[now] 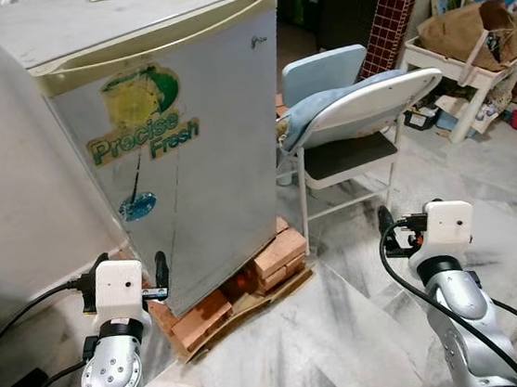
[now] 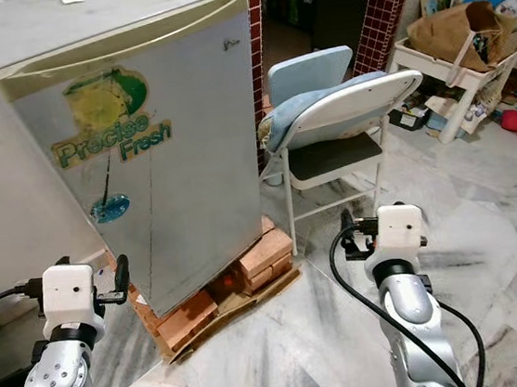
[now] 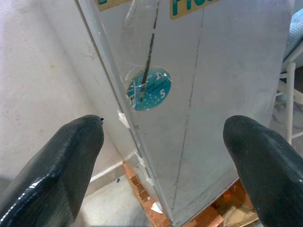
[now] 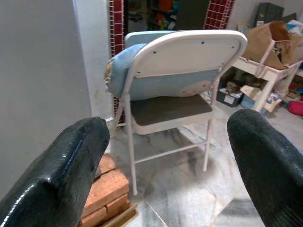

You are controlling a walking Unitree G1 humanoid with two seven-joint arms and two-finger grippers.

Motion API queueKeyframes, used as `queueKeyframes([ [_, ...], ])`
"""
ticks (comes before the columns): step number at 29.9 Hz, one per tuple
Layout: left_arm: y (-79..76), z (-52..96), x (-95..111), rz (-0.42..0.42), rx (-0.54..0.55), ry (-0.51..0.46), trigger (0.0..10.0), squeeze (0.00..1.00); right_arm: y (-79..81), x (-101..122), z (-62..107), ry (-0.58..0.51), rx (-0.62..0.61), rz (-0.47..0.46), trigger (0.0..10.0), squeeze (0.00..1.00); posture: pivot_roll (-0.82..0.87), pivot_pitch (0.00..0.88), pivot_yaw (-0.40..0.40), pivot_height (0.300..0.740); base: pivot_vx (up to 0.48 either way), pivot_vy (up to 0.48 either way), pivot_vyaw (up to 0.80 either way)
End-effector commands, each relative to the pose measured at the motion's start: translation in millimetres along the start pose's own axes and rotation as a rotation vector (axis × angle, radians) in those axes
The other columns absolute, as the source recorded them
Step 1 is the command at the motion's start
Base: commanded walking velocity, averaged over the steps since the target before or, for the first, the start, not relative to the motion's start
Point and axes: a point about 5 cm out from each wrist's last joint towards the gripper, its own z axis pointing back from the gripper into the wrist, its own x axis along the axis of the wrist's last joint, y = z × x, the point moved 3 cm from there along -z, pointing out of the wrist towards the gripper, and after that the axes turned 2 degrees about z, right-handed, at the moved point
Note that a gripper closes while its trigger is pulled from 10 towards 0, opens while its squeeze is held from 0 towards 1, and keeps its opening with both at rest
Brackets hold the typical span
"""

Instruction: Restocking fridge

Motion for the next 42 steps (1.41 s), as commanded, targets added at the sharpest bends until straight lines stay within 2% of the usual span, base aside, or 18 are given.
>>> queueKeyframes([
  [1,4.4,-0.3,4.8,-0.010,0.019,-0.017,10.0,0.00,4.3,-0.8,-1.0,0.000,0.018,0.002,10.0,0.00,0.07,0.009,-0.023,0.740,0.000,0.000,0.00],
  [10,5.9,4.0,1.7,-0.021,0.016,0.000,10.0,0.00,9.0,-9.6,0.5,0.029,0.043,0.004,10.0,0.00,0.09,0.017,-0.042,0.740,0.000,0.352,0.00],
  [19,7.1,0.3,1.2,-0.028,0.004,-0.006,10.0,0.00,13.9,2.4,-10.9,-0.018,0.076,0.028,10.0,0.00,0.09,0.007,-0.043,0.740,0.000,0.480,0.00],
  [25,6.8,-1.0,4.4,-0.030,-0.013,-0.019,10.0,0.00,14.9,-1.6,-9.5,-0.003,0.079,0.017,10.0,0.00,0.09,0.013,-0.042,0.740,0.000,0.480,0.00],
  [32,3.4,1.0,3.4,-0.014,-0.024,-0.018,10.0,0.00,13.8,-5.8,-7.8,0.012,0.076,0.014,10.0,0.00,0.09,0.016,-0.051,0.740,0.000,0.480,-0.74],
  [42,-0.2,0.3,9.1,-0.001,-0.044,-0.046,10.0,0.00,20.8,-6.5,-11.1,0.016,0.097,0.015,10.0,0.00,0.11,0.016,-0.058,0.740,0.000,0.480,-0.80],
])
